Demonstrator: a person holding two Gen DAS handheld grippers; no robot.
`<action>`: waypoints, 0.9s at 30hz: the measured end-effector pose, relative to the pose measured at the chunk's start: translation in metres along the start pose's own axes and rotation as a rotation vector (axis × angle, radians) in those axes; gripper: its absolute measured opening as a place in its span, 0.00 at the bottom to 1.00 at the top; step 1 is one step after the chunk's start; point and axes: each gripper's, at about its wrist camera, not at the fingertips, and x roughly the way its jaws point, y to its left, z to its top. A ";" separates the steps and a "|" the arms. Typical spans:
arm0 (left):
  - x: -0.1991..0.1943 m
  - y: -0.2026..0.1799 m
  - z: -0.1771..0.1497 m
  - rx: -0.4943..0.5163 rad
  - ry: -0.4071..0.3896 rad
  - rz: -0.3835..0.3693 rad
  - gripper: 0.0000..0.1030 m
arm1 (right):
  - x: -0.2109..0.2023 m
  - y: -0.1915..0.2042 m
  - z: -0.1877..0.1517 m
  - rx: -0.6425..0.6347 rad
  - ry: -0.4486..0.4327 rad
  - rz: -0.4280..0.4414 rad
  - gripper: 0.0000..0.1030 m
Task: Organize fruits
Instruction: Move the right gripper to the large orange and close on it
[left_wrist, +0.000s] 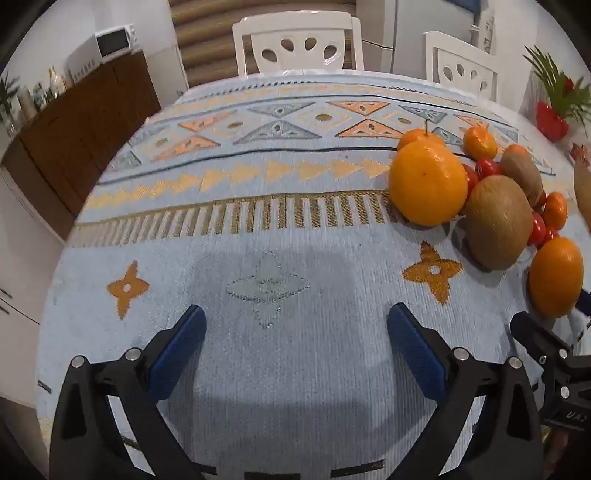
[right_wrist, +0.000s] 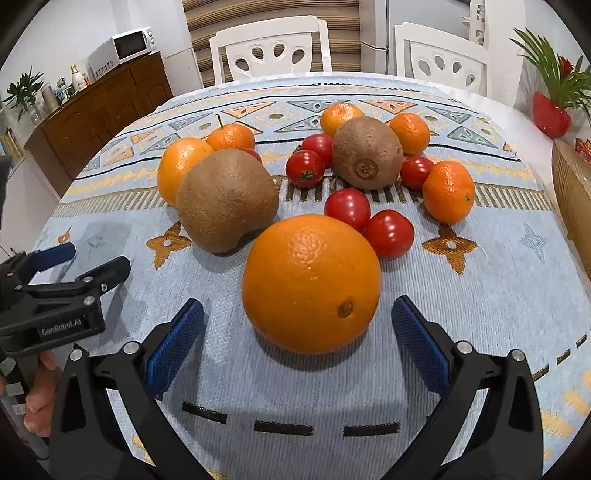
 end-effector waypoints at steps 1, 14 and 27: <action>-0.003 -0.003 0.001 0.020 -0.005 -0.017 0.95 | 0.000 -0.001 0.000 0.005 0.001 0.002 0.97; -0.016 -0.018 0.012 0.062 -0.147 -0.078 0.95 | -0.010 -0.011 -0.003 0.106 -0.051 -0.085 0.97; -0.003 -0.033 0.006 0.143 -0.075 -0.035 0.95 | -0.007 -0.009 -0.003 0.100 -0.036 -0.138 0.97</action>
